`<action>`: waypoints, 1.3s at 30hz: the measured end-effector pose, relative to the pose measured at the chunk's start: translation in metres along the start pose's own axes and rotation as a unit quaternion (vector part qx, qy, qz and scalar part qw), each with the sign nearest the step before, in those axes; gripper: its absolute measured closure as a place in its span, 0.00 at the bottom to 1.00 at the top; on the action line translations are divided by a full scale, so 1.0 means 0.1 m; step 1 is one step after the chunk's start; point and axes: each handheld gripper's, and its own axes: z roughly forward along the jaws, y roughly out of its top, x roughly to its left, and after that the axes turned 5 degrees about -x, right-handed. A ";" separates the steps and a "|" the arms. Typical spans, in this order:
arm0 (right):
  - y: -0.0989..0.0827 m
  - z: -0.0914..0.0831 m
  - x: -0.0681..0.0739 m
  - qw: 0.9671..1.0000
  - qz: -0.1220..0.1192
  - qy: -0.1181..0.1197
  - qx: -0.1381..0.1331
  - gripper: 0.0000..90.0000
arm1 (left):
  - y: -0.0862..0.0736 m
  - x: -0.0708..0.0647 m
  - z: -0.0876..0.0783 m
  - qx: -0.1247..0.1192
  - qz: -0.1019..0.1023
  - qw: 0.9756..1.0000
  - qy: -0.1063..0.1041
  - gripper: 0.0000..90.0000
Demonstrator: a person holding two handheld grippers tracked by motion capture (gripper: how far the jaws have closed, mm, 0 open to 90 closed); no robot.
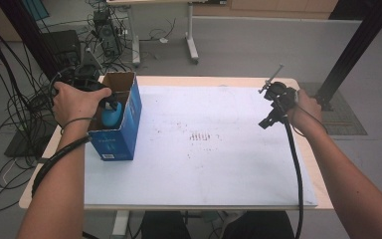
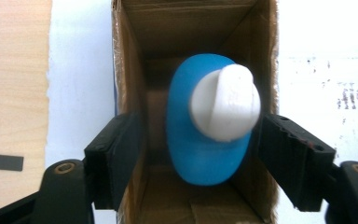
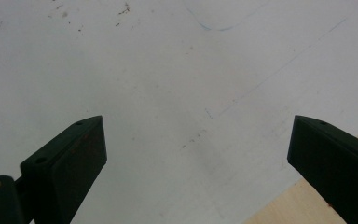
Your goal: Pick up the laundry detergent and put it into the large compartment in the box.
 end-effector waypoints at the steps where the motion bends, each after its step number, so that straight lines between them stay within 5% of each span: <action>1: 0.01 0.00 0.01 1.000 -0.001 0.000 0.001 0.05 | 0.00 -0.01 -0.02 0.000 0.002 1.000 -0.001 0.31; 23: 0.05 0.00 0.03 1.000 -0.007 0.000 0.000 0.05 | 0.06 -0.41 -0.41 0.018 0.055 0.997 -0.042 0.10; 39: 0.06 0.02 0.03 1.000 -0.008 0.001 0.002 0.05 | 0.00 -0.86 -0.54 0.010 0.109 0.991 -0.077 0.08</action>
